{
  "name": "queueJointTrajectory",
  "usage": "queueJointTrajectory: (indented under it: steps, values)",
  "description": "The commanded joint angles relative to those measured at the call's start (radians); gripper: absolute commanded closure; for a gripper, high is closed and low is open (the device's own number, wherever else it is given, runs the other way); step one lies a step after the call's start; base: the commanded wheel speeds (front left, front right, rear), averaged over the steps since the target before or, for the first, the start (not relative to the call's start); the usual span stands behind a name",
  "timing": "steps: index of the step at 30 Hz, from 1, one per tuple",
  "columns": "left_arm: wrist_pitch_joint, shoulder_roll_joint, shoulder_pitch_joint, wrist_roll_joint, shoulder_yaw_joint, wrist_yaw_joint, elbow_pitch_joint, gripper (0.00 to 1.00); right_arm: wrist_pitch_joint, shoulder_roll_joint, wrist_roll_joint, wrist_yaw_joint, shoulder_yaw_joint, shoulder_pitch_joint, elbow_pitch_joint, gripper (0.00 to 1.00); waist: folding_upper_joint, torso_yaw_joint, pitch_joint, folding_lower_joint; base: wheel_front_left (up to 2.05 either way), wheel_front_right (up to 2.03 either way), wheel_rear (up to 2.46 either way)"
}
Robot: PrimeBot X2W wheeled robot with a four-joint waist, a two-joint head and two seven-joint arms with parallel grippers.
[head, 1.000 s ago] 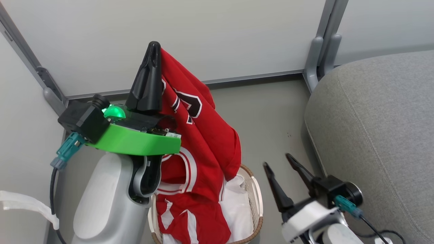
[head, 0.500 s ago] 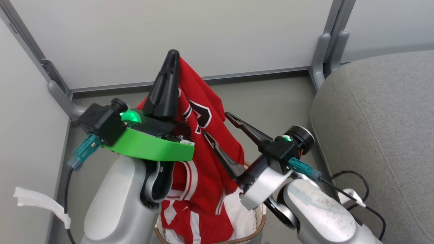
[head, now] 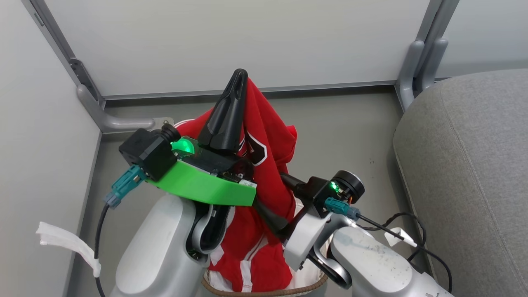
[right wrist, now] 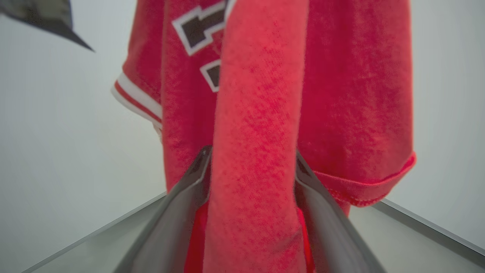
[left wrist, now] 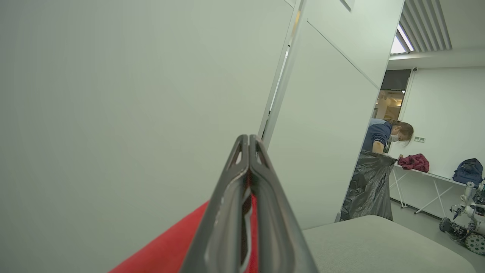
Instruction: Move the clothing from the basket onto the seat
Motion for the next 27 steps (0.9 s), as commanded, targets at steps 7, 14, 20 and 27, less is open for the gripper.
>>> queueJointTrajectory:
  steps: [7, 14, 20, 27]
  values:
    - [0.000, 0.002, 0.001, 0.007, 0.011, 0.004, 0.021, 1.00, -0.002, -0.003, 0.052, -0.001, -0.021, -0.010, -0.037, 1.00, 0.0000, -0.018, 0.015, 0.0001, 0.00, 0.00, 0.00]
    - [0.001, 0.003, 0.023, 0.051, 0.036, 0.014, 0.025, 0.00, -0.002, -0.003, 0.035, -0.001, -0.057, 0.009, -0.088, 1.00, 0.0000, -0.066, 0.033, 0.0001, 0.00, 0.00, 0.00]
    - [0.001, 0.002, 0.032, 0.100, 0.053, 0.007, 0.037, 0.00, -0.002, -0.003, 0.025, -0.001, -0.105, 0.023, -0.158, 1.00, 0.0000, -0.166, 0.059, 0.0001, 0.00, 0.00, 0.00]
    - [0.001, 0.003, 0.045, 0.130, 0.067, 0.000, 0.051, 0.00, -0.002, -0.003, 0.019, -0.001, -0.139, 0.031, -0.214, 1.00, 0.0000, -0.318, 0.091, 0.0001, 0.00, 0.00, 0.00]
